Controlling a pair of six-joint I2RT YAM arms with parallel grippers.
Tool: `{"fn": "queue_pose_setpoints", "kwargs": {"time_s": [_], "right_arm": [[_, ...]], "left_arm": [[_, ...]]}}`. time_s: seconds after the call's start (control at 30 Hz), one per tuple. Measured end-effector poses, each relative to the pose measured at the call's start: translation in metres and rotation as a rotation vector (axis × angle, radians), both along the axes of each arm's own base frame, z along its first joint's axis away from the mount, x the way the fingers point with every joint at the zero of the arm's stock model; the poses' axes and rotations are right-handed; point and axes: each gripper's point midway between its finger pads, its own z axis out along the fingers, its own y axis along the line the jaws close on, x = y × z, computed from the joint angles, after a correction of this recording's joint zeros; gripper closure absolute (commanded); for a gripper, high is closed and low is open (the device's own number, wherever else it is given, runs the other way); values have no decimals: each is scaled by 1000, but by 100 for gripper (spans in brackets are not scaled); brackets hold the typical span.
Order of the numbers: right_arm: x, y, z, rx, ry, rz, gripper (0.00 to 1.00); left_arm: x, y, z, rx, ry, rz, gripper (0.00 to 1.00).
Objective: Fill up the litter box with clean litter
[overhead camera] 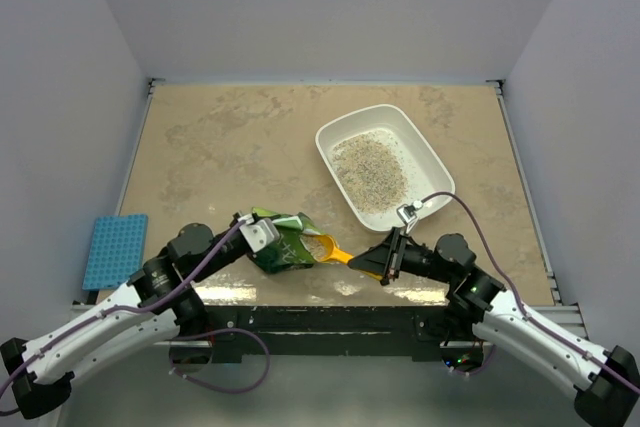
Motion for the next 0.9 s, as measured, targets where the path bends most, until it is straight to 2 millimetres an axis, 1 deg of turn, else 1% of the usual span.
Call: {"fn": "queue_pose_setpoints", "kwargs": {"time_s": [0.13, 0.27, 0.57, 0.7, 0.9], "right_arm": [[-2, -4, -2, -9, 7, -13, 100], [-4, -7, -6, -22, 20, -18, 100], [-7, -13, -16, -70, 66, -34, 100], [-10, -18, -8, -85, 72, -36, 100], [-18, -31, 7, -91, 66, -60, 100]], "left_arm": [[0, -6, -11, 13, 12, -16, 100], [-2, -13, -15, 20, 12, -39, 100], [-7, -30, -33, 96, 19, -73, 100], [-7, -32, -34, 108, 12, -66, 100], [-5, -29, -30, 97, -2, -44, 100]]}}
